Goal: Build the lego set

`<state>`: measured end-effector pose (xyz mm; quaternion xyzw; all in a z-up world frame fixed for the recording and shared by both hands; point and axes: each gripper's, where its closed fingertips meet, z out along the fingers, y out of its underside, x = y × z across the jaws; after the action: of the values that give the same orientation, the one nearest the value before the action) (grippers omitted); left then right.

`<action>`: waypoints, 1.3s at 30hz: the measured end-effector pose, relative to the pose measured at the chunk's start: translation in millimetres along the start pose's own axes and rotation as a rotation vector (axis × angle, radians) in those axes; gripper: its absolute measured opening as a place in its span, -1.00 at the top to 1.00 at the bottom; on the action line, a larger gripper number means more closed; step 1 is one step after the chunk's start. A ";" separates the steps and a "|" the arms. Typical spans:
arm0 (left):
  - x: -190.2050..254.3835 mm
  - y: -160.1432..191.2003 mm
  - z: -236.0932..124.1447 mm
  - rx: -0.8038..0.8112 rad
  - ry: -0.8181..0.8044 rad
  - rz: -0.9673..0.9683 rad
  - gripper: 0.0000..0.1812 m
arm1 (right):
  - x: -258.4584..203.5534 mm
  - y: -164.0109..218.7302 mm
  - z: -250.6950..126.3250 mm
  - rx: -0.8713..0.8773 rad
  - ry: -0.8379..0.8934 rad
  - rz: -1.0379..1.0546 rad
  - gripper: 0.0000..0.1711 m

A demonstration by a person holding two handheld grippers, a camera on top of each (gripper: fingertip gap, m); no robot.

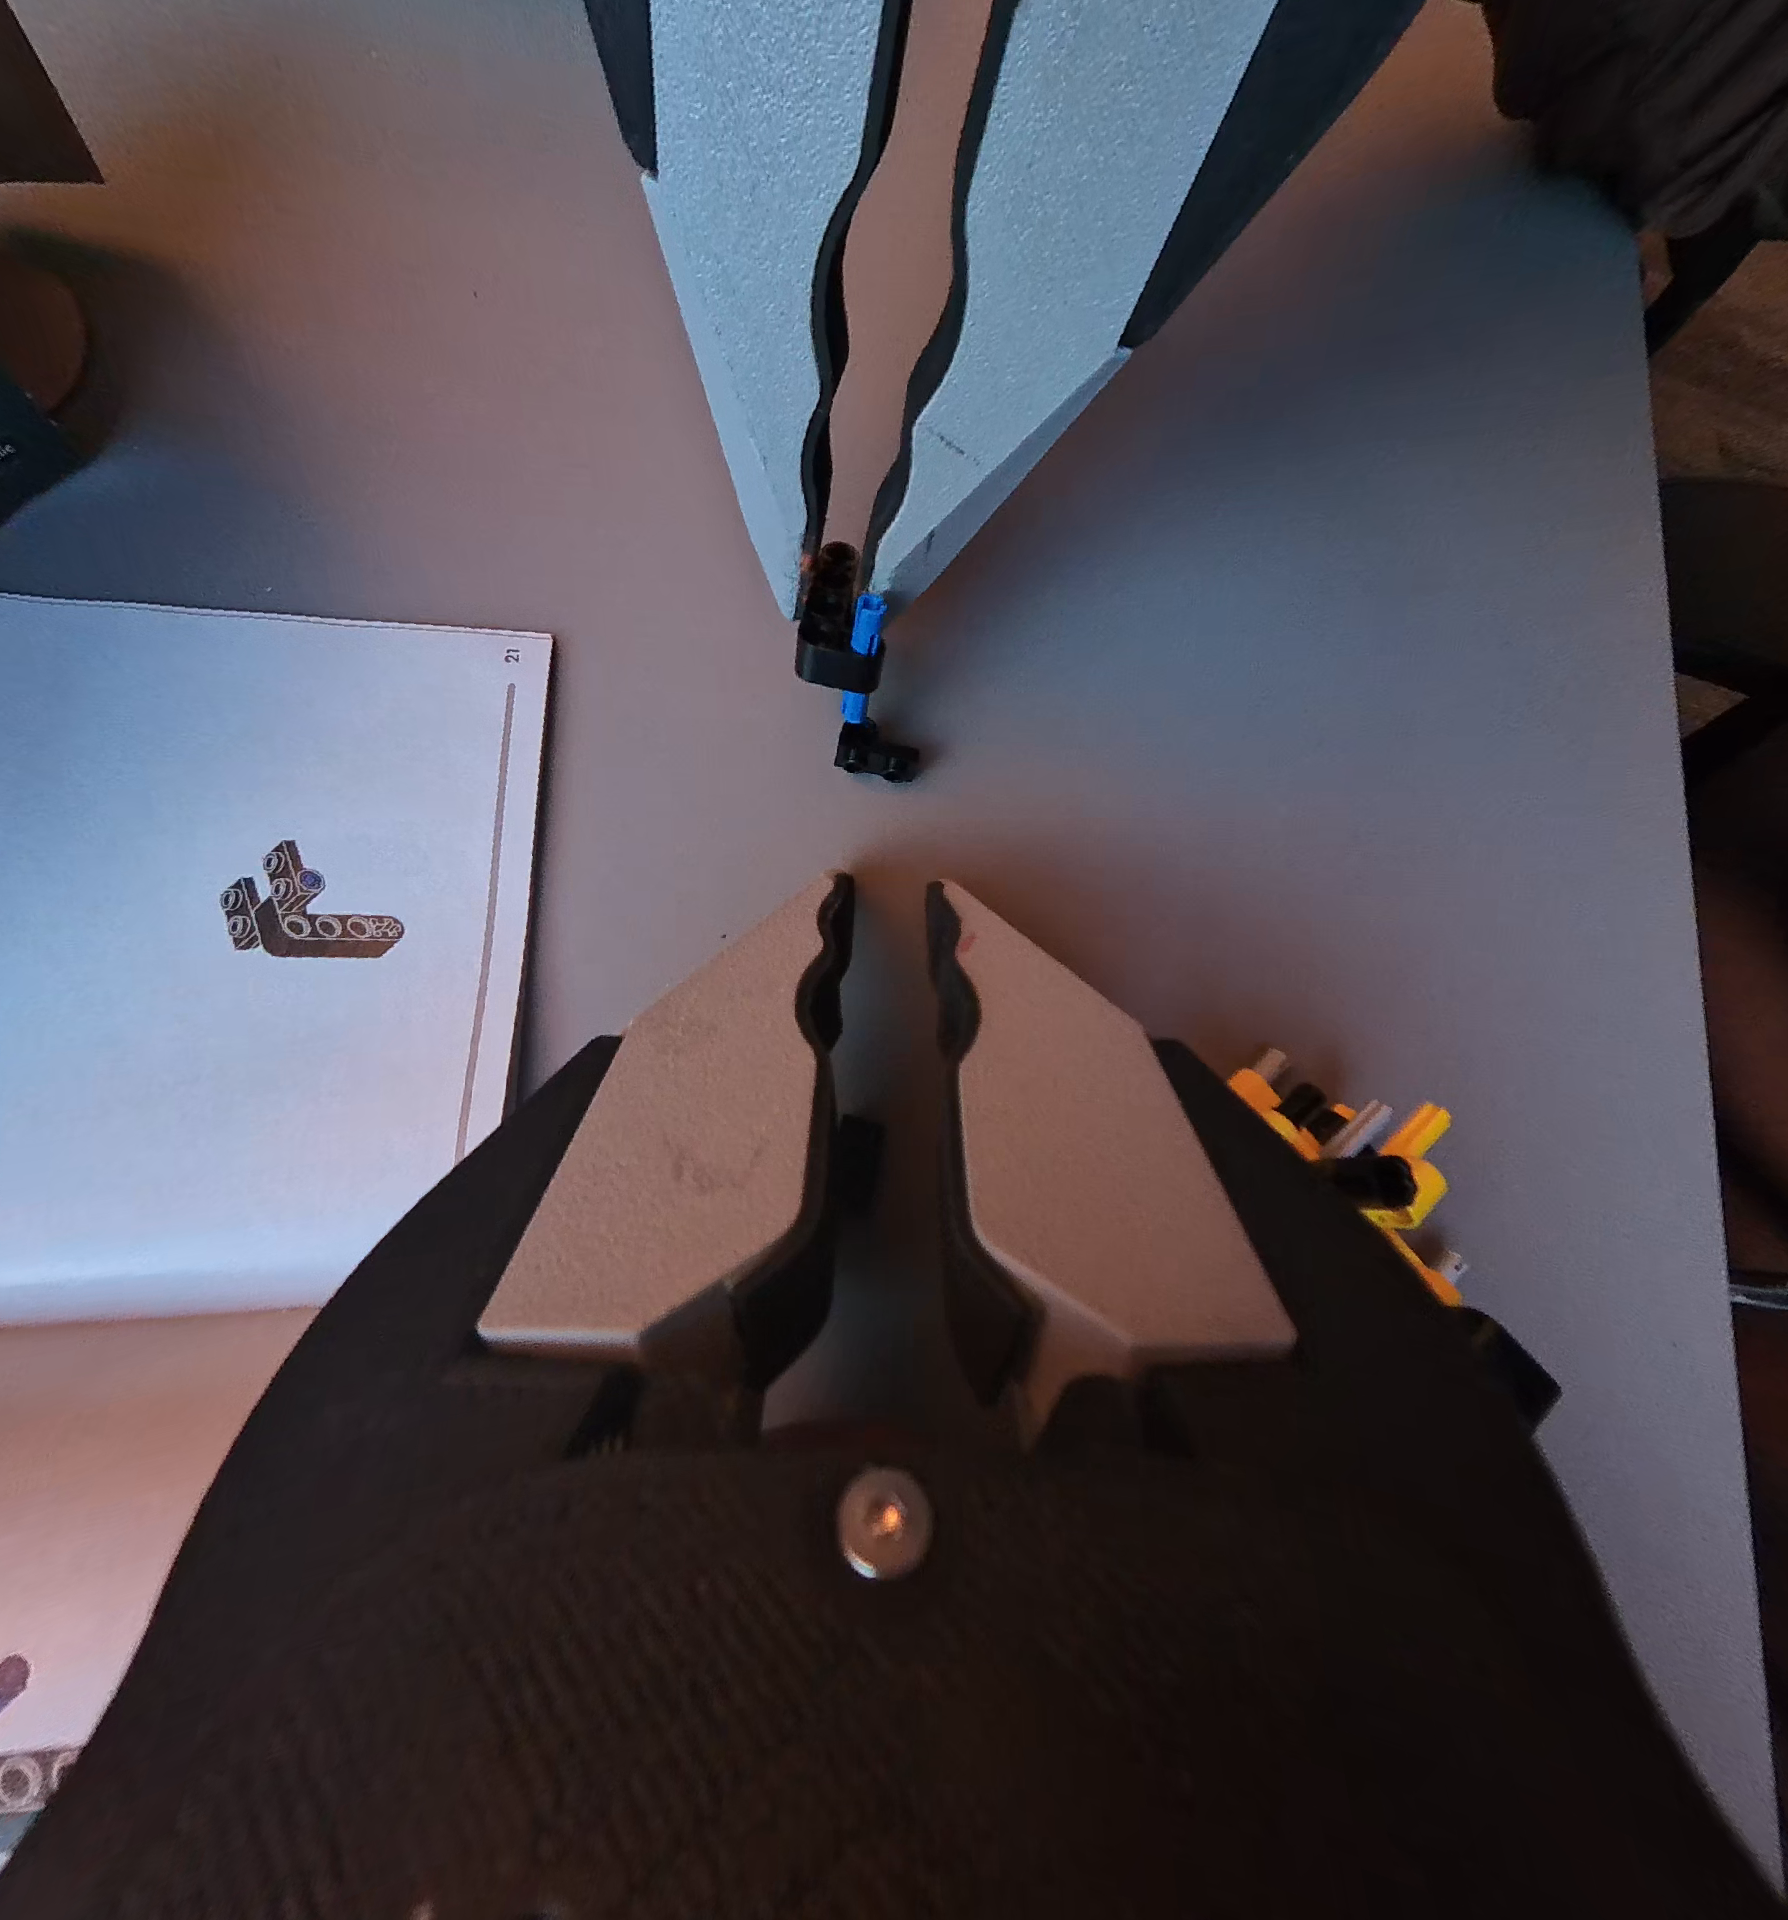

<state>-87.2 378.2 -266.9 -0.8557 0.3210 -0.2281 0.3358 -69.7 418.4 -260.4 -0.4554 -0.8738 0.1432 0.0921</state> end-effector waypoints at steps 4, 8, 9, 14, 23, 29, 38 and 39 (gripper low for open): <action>0.3 -0.1 -0.2 0.000 0.002 -0.001 0.88 | -1.2 0.2 0.3 -0.004 -0.003 0.002 0.95; 0.1 0.0 -0.3 0.000 -0.001 0.001 0.88 | -2.1 0.8 -0.1 -0.020 0.004 -0.003 0.95; -0.5 -0.6 -0.6 0.003 -0.005 0.000 0.88 | -2.0 1.0 -0.1 -0.024 0.007 -0.002 0.95; -3.8 -32.1 -14.5 0.211 -0.031 0.000 0.95 | -2.0 0.7 0.7 -0.038 0.006 0.018 0.95; 2.5 -45.4 -8.2 0.251 -0.041 0.053 0.91 | -6.0 -1.3 1.0 -0.057 -0.007 0.018 0.95; 4.2 -48.2 -2.0 0.237 -0.068 0.101 0.95 | -6.2 -3.0 3.3 -0.072 -0.011 0.000 0.95; 5.1 -46.0 4.2 0.198 -0.036 0.099 1.00 | -4.6 -2.1 2.1 -0.092 0.000 -0.010 0.95; 4.7 -46.0 4.6 0.196 -0.036 0.099 1.00 | -4.6 -2.0 2.5 -0.096 0.002 -0.012 0.95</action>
<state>-62.9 403.0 -236.0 -0.8059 0.3328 -0.2264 0.4342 -69.4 413.2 -262.2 -0.4544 -0.8823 0.1002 0.0717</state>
